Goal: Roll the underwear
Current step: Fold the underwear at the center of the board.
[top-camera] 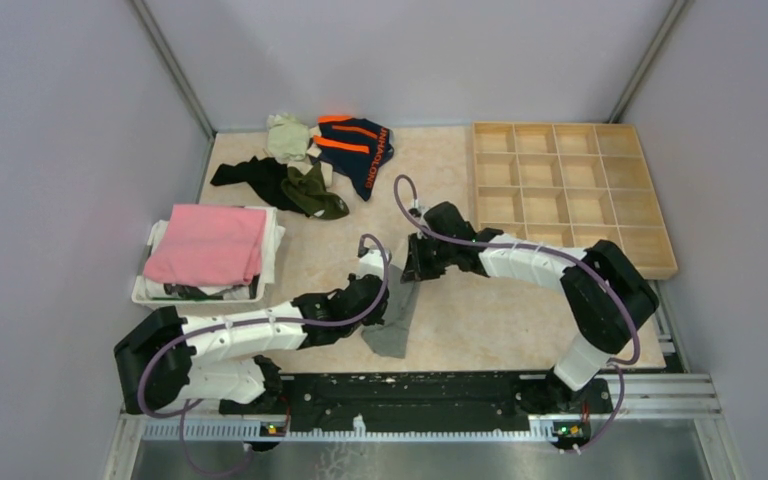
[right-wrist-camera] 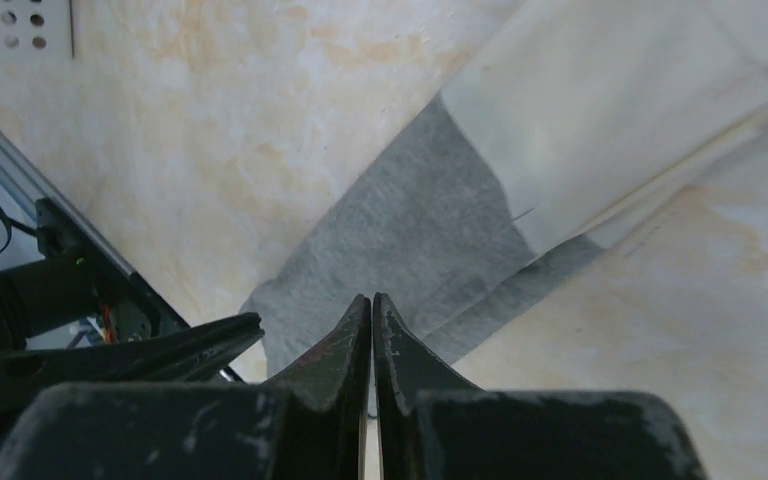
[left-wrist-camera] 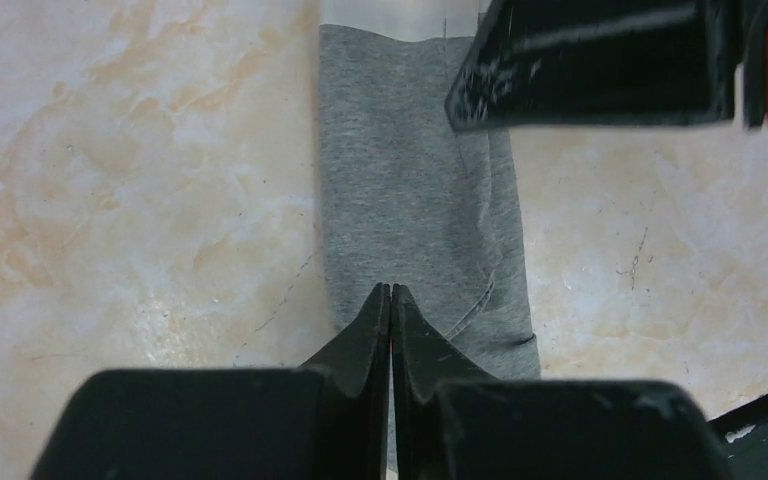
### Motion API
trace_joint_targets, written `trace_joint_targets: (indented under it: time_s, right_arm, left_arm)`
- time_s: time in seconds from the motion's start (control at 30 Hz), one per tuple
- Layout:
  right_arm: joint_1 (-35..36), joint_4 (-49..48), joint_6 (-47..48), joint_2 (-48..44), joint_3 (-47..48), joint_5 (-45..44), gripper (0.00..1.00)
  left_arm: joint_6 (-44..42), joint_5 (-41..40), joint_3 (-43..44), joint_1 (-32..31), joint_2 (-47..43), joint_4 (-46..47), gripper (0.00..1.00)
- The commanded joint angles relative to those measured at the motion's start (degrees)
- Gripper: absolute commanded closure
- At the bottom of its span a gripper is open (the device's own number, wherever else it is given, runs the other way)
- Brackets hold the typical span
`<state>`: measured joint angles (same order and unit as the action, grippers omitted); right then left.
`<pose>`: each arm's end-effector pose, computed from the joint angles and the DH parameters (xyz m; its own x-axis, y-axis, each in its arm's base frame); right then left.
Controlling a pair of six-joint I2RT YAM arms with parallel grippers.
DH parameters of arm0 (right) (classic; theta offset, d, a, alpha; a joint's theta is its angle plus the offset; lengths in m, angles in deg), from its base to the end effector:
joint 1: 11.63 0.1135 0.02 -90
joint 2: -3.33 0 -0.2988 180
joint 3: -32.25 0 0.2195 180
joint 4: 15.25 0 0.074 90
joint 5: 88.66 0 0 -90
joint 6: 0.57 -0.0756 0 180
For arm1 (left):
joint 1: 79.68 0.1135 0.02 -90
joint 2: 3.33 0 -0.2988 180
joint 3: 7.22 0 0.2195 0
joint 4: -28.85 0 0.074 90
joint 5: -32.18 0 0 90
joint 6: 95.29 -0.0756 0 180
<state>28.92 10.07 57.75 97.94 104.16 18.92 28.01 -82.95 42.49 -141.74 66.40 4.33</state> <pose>0.2467 0.2411 0.2180 -0.8868 -0.0998 -0.4513 -0.3614 0.7585 0.5423 0.1334 -0.1831 0.2187 -0.6359 0.1382 -0.7593 0.3695 0.9183 -0.1424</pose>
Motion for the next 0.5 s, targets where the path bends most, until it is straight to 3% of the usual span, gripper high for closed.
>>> trace_joint_targets:
  time_s: [0.0,0.47]
  right_arm:
    - [1.8,-5.0,-2.9,-0.7,-1.9,1.1,0.98]
    - [2.4,-3.4,-1.4,1.5,-6.7,-3.0,0.98]
  left_arm:
    - [2.2,-2.5,-0.5,0.3,-2.6,0.8,0.96]
    - [1.7,-3.3,-0.3,0.5,-1.7,0.3,0.99]
